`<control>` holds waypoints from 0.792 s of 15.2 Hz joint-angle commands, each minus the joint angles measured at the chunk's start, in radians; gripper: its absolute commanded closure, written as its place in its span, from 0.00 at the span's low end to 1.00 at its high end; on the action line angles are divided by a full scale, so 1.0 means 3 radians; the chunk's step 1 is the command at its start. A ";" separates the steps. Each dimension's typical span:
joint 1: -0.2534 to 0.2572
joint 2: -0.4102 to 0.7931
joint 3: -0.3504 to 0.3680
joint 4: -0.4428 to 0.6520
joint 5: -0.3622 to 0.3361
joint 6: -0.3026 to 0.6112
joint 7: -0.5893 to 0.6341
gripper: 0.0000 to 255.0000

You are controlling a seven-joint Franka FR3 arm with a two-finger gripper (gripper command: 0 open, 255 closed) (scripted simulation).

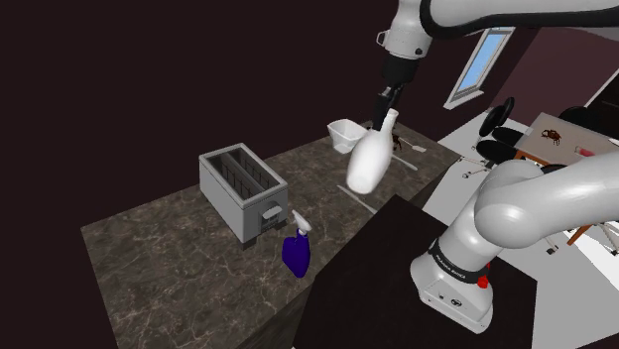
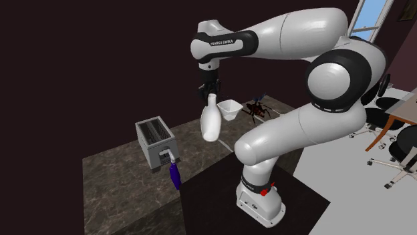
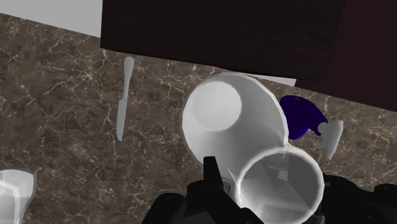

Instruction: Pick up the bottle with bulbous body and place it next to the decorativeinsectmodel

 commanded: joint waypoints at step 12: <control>0.0003 0.0057 0.0007 0.0595 0.0006 -0.0538 -0.0006 1.00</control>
